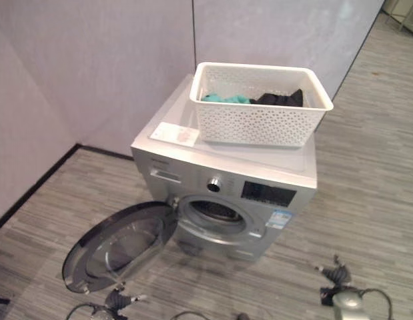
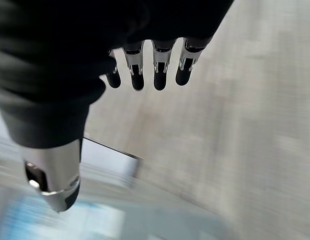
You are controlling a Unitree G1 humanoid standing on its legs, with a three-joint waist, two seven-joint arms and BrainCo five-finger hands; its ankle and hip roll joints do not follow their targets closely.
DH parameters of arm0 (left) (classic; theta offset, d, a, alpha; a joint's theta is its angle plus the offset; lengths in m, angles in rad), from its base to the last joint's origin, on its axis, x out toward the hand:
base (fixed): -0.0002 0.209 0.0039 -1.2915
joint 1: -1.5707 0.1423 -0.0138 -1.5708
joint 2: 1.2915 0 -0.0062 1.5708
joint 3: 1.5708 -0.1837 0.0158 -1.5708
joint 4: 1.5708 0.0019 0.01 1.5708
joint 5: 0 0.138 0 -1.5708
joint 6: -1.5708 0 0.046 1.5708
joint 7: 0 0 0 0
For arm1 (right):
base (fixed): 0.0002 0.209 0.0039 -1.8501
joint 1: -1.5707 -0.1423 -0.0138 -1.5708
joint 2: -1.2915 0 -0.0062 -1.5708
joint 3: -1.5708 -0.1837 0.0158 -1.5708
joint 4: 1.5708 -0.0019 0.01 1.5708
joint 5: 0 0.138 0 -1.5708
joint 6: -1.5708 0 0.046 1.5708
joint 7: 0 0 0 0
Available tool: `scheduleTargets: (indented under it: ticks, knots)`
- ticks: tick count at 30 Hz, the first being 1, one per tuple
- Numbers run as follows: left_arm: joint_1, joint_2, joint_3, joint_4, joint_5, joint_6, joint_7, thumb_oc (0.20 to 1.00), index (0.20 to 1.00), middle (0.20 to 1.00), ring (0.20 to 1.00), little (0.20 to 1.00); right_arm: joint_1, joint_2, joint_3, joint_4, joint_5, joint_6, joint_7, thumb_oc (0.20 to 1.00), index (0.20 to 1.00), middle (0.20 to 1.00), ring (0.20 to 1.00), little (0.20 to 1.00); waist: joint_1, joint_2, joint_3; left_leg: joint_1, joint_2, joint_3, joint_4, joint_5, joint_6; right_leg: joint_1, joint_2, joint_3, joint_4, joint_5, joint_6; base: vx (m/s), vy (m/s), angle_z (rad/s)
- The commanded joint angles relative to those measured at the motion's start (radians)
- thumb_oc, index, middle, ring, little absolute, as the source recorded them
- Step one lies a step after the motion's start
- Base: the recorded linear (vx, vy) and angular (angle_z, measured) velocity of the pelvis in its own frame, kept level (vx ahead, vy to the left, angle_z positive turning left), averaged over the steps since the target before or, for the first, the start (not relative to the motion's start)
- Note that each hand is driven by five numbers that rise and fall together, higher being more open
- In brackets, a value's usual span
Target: Grab the laundry basket,head to the washer,open it,put in the laundry and shut it.
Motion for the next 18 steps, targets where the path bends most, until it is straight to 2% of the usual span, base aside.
scheduleTargets:
  ticks: [1, 7, 13, 17, 18]
  knots:
    - [-0.044, 0.018, 0.023, 0.062, 0.004, -0.025, -0.021, 1.0, 1.0, 1.0, 1.0, 1.0, -0.022, -0.062, -0.047, -0.106, -0.074, -0.027, -0.063, 1.0, 1.0, 1.0, 1.0, 1.0, 0.005, -0.028, -0.005, -0.015, 0.041, 0.01, 0.082, -0.059, -0.024, -0.016, -0.084, 0.027, 0.069, -0.025, 0.074, 0.03, -0.021, -0.04]
    - [-0.051, -0.008, 0.034, 0.119, 0.028, -0.005, -0.036, 1.0, 1.0, 1.0, 1.0, 1.0, -0.007, -0.112, -0.186, -0.422, -0.171, -0.052, -0.153, 1.0, 1.0, 1.0, 1.0, 1.0, -0.009, -0.013, -0.012, -0.004, 0.063, 0.017, 0.082, -0.058, -0.035, -0.007, -0.065, 0.036, 0.065, -0.043, 0.064, 0.04, -0.037, -0.1]
    - [-0.05, -0.018, 0.041, 0.136, 0.044, 0.006, -0.038, 1.0, 1.0, 1.0, 1.0, 1.0, -0.027, -0.139, -0.263, -0.586, -0.24, -0.059, -0.224, 1.0, 1.0, 1.0, 1.0, 1.0, -0.003, -0.004, -0.018, 0.003, 0.087, 0.013, 0.084, -0.053, -0.049, 0.003, -0.038, 0.035, 0.062, -0.062, 0.048, 0.03, -0.07, -0.01]
    - [-0.061, -0.005, 0.05, 0.153, 0.059, 0.011, -0.027, 1.0, 1.0, 1.0, 1.0, 1.0, -0.065, -0.174, -0.291, -0.725, -0.296, -0.079, -0.267, 1.0, 1.0, 1.0, 1.0, 1.0, 0.004, -0.004, -0.018, -0.002, 0.131, 0.007, 0.104, -0.038, -0.078, 0.012, 0.003, 0.032, 0.062, -0.093, 0.024, 0.03, -0.162, -0.02]
    - [-0.066, 0.002, 0.062, 0.153, 0.055, 0.013, -0.019, 1.0, 1.0, 1.0, 1.0, 1.0, -0.069, -0.186, -0.303, -0.764, -0.331, -0.081, -0.283, 1.0, 1.0, 1.0, 1.0, 1.0, 0.008, -0.008, -0.018, -0.008, 0.158, 0.0, 0.123, -0.026, -0.094, 0.021, 0.028, 0.028, 0.059, -0.109, 0.011, 0.06, -0.297, 0.1]
